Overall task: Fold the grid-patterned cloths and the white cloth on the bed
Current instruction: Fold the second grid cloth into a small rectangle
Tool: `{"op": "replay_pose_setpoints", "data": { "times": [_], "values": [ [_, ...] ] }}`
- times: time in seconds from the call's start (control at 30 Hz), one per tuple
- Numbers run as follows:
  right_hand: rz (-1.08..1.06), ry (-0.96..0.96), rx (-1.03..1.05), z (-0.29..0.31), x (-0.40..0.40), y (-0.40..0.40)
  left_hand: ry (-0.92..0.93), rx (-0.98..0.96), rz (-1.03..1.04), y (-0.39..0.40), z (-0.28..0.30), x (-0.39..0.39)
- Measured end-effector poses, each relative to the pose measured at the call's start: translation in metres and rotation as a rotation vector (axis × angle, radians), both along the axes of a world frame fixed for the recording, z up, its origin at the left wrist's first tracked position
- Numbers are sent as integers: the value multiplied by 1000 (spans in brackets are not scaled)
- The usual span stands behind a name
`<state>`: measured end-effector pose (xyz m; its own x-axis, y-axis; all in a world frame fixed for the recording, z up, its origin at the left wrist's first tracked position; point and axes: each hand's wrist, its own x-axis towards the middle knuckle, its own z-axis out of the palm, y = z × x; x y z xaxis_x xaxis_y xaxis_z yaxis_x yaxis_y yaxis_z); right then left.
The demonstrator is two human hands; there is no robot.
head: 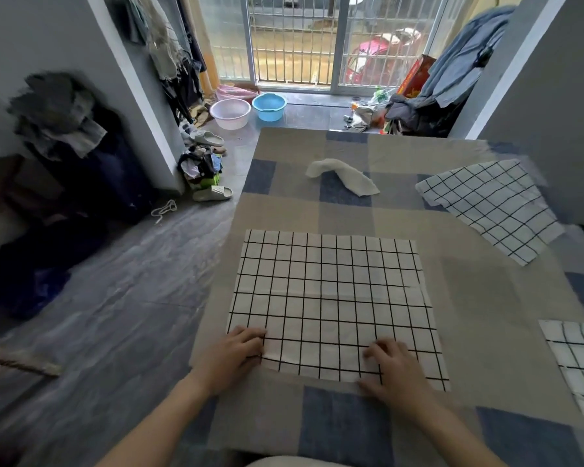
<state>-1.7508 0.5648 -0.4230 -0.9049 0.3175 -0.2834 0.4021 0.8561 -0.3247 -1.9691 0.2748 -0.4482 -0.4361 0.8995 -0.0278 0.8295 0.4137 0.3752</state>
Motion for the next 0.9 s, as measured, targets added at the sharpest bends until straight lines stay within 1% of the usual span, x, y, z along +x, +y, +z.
{"op": "replay_pose_setpoints", "data": {
  "times": [0.07,0.13,0.2,0.27,0.33,0.4,0.5,0.6,0.67,0.73,0.83,0.9],
  "values": [
    [-5,-18,36,3,-3,-3,-6,7,25,3,3,0],
    [12,-60,78,4,-5,-4,-95,-5,80,8,8,-1],
    [47,-72,115,5,-6,-4,-196,-57,147,15,19,-5],
    [81,-58,169,8,-4,-1,-252,-104,180,22,30,-10],
    [64,-16,201,10,-1,7,-264,-113,192,25,37,-15],
    [23,33,234,11,4,17,-233,-132,199,25,41,-18],
    [-43,69,222,21,8,30,-193,-175,196,26,47,-14],
    [-92,115,248,35,4,33,-54,-338,10,39,54,1],
    [-93,114,227,41,-1,33,11,-370,-65,53,58,11],
    [-95,113,203,48,-5,37,71,-345,-24,62,66,11],
    [-87,23,184,52,-2,51,143,-370,48,58,75,2],
    [-73,-48,146,59,4,67,129,-370,87,50,80,-13]
  ]
}}
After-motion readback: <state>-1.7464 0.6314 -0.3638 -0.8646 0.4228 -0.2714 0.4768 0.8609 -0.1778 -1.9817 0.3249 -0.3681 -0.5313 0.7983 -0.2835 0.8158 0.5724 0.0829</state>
